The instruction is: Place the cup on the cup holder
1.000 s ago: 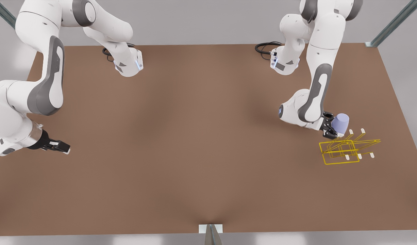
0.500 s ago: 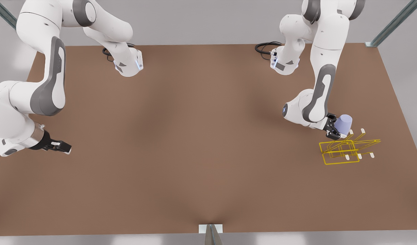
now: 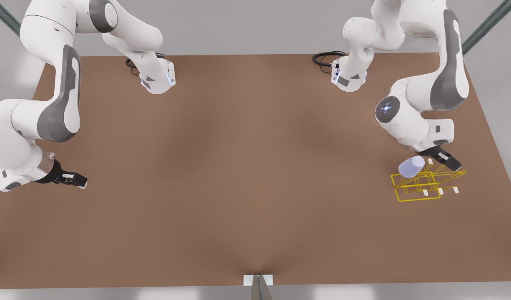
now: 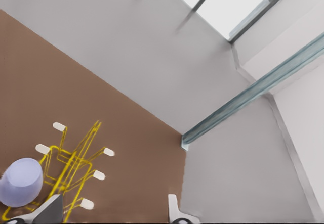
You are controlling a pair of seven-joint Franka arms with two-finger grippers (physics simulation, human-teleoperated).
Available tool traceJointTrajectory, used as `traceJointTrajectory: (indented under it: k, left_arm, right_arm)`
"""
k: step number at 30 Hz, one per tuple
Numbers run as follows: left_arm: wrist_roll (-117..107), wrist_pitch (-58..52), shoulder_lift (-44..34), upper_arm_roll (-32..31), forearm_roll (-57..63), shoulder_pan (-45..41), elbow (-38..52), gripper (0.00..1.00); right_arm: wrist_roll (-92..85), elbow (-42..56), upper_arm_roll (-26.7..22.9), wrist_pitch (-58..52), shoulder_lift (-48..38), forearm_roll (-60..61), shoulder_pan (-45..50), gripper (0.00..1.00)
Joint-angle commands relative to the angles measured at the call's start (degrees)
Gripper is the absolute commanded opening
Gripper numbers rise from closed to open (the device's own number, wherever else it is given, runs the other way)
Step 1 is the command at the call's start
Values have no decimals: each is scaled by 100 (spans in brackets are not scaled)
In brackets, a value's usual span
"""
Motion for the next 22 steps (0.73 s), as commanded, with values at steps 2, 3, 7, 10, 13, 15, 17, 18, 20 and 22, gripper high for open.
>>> traceJointTrajectory:
  k: [2,3,7,10,13,15,17,18,20,22]
  left_arm:
    - [12809,-429,-288,304,-3931,189,585,99]
    - [13776,-930,-499,401,-4459,189,647,99]
    - [14595,-2716,792,-1259,-4873,1647,2720,100]
    - [14569,-2285,546,-1647,-4890,1806,2387,100]
    - [14569,-2065,555,-1656,-4908,1806,2281,100]
    - [14569,-2056,546,-1656,-4908,1806,2263,100]
    - [14569,-2039,572,-1656,-4908,1797,2254,100]
    - [14569,-2039,564,-1656,-4908,1806,2254,100]
    - [14569,-2039,546,-1656,-4908,1797,2254,100]
    - [14569,-2039,546,-1656,-4917,1806,2263,100]
  right_arm:
    - [-3,3,0,-2,-7,4,0,100]
    - [-3,3,0,-2,-7,4,0,100]
    - [-3,12,0,-2,-7,4,0,100]
    - [-3,12,0,-2,-7,4,0,100]
    - [5,12,0,-2,-7,4,0,100]
    - [5,12,0,-2,-7,4,0,100]
    - [-3,12,0,-2,-7,4,0,100]
    - [5,12,0,-2,-7,4,0,100]
    - [5,12,0,-2,-7,4,0,100]
    - [5,12,0,-2,-7,4,0,100]
